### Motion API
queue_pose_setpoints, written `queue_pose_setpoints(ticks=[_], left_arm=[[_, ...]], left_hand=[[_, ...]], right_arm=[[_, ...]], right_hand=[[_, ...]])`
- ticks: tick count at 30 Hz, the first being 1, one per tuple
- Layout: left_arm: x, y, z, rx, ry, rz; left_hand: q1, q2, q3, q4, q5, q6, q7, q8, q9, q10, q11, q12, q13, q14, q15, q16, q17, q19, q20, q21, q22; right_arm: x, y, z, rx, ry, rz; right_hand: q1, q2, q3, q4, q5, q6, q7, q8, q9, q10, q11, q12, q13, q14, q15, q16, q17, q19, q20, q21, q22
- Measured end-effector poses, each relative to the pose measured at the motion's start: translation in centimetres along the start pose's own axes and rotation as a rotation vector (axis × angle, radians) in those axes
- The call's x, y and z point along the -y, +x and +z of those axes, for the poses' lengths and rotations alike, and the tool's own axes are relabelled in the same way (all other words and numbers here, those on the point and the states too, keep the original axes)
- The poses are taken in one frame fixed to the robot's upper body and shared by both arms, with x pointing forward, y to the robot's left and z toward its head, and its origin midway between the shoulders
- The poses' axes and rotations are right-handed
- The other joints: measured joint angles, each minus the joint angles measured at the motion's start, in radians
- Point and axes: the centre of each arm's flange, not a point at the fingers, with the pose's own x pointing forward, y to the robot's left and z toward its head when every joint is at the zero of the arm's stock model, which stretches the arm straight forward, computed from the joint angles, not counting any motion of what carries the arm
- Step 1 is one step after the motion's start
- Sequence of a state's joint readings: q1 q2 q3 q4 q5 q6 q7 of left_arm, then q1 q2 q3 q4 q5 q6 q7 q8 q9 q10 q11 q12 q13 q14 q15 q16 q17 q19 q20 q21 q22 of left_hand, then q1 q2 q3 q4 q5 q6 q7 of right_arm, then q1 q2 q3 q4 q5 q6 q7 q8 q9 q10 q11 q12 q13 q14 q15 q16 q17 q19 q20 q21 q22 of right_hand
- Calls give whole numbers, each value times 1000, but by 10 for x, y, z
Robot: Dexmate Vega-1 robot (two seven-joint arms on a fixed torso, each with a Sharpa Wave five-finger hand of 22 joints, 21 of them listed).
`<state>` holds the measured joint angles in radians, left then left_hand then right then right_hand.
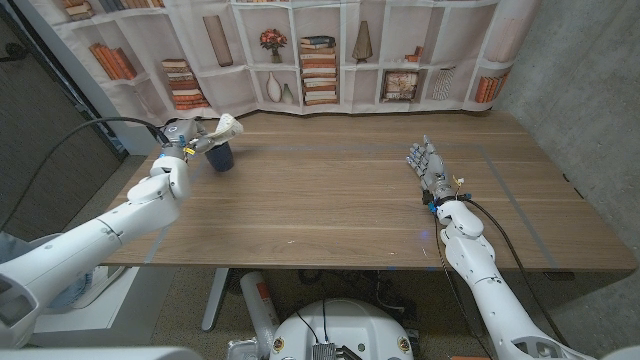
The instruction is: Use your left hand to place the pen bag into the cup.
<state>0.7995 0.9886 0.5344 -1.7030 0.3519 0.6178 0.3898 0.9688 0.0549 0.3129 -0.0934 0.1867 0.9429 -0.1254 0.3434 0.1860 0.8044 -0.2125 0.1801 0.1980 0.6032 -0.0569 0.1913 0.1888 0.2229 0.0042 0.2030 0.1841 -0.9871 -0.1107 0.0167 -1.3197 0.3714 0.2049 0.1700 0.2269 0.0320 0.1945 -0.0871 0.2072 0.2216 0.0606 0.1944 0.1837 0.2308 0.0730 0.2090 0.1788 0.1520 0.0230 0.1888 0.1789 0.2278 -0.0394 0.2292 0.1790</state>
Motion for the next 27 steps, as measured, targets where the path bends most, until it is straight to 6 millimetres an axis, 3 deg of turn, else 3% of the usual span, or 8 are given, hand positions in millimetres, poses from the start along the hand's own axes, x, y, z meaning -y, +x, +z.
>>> queue_pose_setpoints(ticks=[8,13,27], left_arm=[[-5,-4,-4,-12,-4,3],[-6,-4,-5,-18,0,12],[-8,6,8,-10,8,34]], left_hand=[[-4,-3,-3,5,0,-11,0,0,0,-10,0,0,0,-8,1,0,0,-3,8,0,0],[4,18,18,1,7,-7,-4,0,1,-10,0,5,0,-8,2,0,-1,0,11,0,0],[13,27,23,-1,7,-15,-7,-8,3,-7,-3,6,0,-8,2,0,-3,0,10,0,0]], right_arm=[[-1,0,-1,-8,-1,7],[0,0,-3,-13,0,7],[5,-2,-6,-22,6,-7]], right_hand=[[0,0,0,0,0,0,0,0,0,2,-2,0,0,6,6,0,0,0,0,-2,0],[0,0,0,0,0,0,0,0,0,2,-2,0,0,5,6,0,0,0,0,-4,0],[0,0,-3,-3,0,0,0,0,0,2,-2,0,0,5,6,0,0,4,4,-4,0]])
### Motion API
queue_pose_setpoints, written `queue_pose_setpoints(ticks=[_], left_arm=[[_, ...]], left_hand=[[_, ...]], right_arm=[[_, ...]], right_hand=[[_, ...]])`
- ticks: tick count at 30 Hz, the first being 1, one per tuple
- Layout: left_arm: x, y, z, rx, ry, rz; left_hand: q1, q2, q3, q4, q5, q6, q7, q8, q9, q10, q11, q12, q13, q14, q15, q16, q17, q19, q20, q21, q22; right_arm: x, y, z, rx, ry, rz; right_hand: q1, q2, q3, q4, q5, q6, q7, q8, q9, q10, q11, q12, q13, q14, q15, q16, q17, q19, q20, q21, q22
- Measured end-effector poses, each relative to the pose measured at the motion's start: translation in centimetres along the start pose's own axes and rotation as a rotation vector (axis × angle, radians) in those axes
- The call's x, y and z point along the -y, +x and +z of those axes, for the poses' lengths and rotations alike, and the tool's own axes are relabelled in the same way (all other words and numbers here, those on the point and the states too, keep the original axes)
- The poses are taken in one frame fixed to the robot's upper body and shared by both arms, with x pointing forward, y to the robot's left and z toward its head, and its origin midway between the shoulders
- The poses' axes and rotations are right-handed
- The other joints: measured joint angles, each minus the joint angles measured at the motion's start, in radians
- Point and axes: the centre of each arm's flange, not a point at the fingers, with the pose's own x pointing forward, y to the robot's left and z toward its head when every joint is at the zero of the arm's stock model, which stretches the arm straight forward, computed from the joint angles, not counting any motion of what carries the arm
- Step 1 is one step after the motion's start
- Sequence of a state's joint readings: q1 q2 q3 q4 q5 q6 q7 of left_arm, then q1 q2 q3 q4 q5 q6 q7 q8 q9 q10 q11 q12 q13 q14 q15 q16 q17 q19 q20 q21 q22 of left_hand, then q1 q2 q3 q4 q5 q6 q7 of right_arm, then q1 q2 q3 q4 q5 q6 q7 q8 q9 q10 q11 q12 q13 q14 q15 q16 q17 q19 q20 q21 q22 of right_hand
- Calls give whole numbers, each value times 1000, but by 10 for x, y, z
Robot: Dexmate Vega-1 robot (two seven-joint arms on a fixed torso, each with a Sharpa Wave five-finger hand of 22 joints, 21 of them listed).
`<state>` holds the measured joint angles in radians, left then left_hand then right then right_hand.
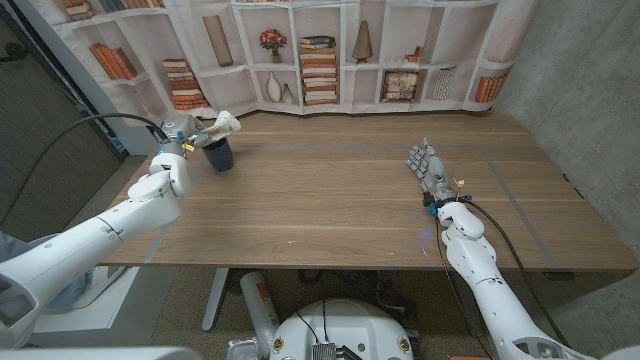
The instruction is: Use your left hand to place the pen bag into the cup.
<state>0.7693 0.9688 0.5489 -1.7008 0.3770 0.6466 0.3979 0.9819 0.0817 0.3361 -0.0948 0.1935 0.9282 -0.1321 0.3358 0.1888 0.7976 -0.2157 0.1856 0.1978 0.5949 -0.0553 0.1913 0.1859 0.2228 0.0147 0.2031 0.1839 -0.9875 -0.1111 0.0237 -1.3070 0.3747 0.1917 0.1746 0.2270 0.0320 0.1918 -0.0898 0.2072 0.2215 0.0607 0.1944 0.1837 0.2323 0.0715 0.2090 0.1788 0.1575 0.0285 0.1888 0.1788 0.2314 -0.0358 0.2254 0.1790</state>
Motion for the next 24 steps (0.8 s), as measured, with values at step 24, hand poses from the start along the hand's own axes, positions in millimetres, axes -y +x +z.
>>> queue_pose_setpoints(ticks=[24], left_arm=[[-5,0,1,15,-41,-28]], left_hand=[[-129,-76,-62,62,10,-85,39,-51,-3,-95,19,0,5,-71,7,0,7,-38,38,0,0]], right_arm=[[3,-1,-1,-1,4,-9]], right_hand=[[0,0,0,0,0,0,0,0,0,4,4,0,0,0,0,0,0,0,0,-7,0]])
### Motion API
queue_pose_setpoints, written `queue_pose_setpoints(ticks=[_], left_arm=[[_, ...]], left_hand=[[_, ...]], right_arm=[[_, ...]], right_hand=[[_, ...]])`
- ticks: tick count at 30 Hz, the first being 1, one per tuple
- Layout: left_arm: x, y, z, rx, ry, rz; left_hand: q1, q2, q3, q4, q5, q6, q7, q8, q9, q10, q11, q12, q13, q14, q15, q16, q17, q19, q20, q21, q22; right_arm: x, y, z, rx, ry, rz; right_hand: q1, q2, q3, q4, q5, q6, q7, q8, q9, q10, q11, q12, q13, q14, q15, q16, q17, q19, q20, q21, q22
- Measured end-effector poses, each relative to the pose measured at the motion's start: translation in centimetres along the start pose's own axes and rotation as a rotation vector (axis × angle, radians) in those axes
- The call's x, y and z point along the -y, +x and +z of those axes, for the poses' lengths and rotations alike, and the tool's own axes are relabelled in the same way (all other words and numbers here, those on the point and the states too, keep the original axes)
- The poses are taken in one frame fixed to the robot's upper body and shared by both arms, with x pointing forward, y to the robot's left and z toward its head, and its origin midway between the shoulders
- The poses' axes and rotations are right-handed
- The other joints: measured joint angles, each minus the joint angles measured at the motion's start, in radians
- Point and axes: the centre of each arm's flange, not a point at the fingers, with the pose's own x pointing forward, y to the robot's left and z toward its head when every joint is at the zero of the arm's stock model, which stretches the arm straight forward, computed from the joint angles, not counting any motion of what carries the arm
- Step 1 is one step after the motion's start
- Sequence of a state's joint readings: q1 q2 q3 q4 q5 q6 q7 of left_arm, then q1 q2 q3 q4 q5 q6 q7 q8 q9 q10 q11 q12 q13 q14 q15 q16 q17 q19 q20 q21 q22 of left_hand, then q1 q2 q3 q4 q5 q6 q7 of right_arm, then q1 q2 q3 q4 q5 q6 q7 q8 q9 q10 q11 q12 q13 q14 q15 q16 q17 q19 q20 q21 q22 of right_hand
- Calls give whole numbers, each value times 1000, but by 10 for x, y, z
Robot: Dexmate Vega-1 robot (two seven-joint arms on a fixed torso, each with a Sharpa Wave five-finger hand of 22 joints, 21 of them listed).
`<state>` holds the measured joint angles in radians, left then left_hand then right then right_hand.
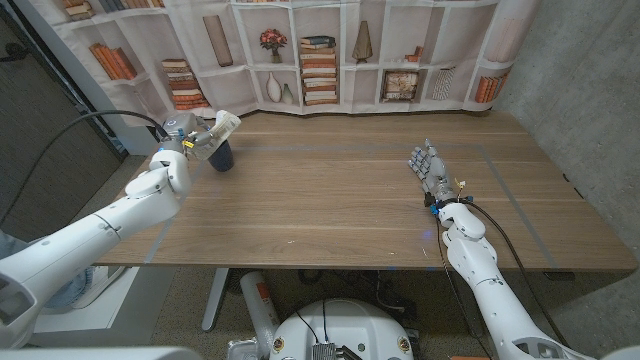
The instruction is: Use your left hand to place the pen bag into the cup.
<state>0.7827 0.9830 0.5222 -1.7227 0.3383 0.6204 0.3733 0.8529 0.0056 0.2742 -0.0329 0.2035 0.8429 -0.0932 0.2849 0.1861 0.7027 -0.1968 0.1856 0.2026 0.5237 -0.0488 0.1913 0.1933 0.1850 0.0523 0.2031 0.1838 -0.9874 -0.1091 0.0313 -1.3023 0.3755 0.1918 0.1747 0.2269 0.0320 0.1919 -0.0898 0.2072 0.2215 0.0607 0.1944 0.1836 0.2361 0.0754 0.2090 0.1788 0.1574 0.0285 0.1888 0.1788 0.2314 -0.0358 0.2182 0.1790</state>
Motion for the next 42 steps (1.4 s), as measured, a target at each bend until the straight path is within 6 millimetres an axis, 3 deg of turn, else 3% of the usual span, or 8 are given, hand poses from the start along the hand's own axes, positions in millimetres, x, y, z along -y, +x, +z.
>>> queue_pose_setpoints(ticks=[20,42], left_arm=[[-5,-10,-8,-17,-30,5],[-18,-14,-15,-22,-161,26]], left_hand=[[-65,-23,-36,36,26,-102,6,-49,3,-86,29,-6,5,-48,3,0,0,-23,16,0,5],[-104,-17,-47,55,34,-114,7,-50,7,-94,34,0,5,-59,2,0,0,-30,23,0,5]], right_arm=[[1,-2,1,-2,-2,9],[-1,-2,6,13,-5,14]], right_hand=[[0,0,0,0,0,0,0,0,0,0,0,0,0,0,0,0,0,0,0,0,0],[0,0,0,0,0,0,0,0,0,0,0,0,0,0,0,0,0,0,0,-4,0]])
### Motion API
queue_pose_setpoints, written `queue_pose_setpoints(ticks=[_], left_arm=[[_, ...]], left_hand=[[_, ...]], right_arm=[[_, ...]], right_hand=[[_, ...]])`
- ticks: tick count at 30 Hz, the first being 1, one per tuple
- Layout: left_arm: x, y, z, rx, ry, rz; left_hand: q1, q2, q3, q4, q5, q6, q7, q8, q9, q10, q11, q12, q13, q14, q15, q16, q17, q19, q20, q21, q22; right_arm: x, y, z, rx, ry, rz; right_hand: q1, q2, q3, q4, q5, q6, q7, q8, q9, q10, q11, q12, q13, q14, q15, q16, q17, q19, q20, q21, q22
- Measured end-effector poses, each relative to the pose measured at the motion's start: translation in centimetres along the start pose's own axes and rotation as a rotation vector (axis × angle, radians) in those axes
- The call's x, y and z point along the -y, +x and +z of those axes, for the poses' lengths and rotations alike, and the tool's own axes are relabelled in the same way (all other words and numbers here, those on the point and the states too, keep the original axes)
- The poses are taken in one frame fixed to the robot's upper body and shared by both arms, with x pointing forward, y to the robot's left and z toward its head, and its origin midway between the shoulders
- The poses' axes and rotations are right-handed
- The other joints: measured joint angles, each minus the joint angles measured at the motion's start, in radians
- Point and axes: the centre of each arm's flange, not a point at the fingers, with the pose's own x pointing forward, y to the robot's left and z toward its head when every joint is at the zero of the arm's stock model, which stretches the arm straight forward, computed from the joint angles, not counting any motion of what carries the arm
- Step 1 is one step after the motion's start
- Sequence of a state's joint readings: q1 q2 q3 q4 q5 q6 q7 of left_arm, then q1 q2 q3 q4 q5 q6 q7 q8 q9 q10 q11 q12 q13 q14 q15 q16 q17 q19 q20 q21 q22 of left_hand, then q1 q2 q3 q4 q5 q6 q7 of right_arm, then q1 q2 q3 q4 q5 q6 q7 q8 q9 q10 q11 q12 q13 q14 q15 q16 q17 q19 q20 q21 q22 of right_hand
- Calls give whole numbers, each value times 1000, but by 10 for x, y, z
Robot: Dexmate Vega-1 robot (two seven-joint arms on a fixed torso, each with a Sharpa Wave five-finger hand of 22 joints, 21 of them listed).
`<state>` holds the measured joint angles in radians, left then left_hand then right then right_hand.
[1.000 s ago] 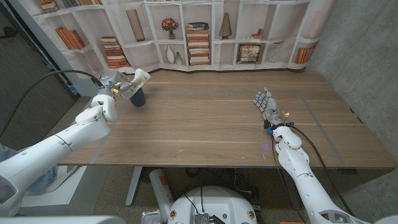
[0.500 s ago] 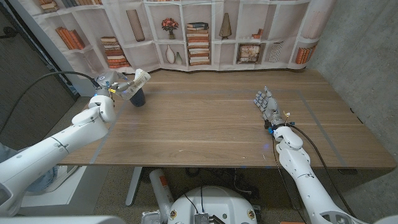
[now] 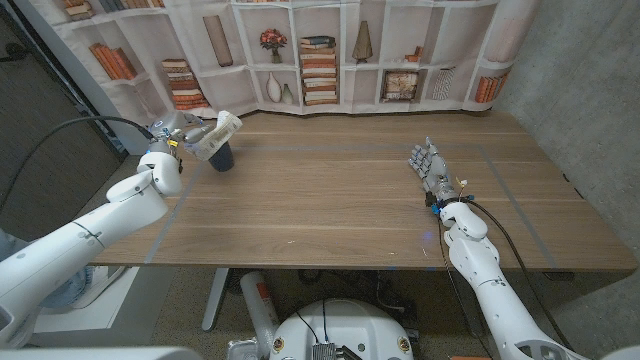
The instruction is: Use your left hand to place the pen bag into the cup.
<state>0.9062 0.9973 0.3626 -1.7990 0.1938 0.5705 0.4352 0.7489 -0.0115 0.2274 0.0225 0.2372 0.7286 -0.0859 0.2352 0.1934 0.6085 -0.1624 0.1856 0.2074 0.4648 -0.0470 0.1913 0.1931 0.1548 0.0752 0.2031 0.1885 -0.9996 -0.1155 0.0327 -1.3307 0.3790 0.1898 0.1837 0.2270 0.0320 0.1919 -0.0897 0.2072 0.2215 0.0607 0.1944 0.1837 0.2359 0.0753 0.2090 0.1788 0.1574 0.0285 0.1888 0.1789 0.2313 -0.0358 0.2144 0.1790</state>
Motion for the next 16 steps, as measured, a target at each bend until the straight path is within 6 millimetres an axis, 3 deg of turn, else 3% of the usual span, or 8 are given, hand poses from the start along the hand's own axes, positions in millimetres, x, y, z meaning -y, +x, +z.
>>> queue_pose_setpoints(ticks=[16], left_arm=[[-20,-1,14,38,-26,19]], left_hand=[[-4,4,-4,12,0,0,0,0,0,0,0,0,0,0,0,0,0,-4,4,0,0]], right_arm=[[-3,1,3,17,7,0]], right_hand=[[-6,6,0,0,0,0,0,0,0,0,0,0,0,0,0,0,0,0,0,0,0]])
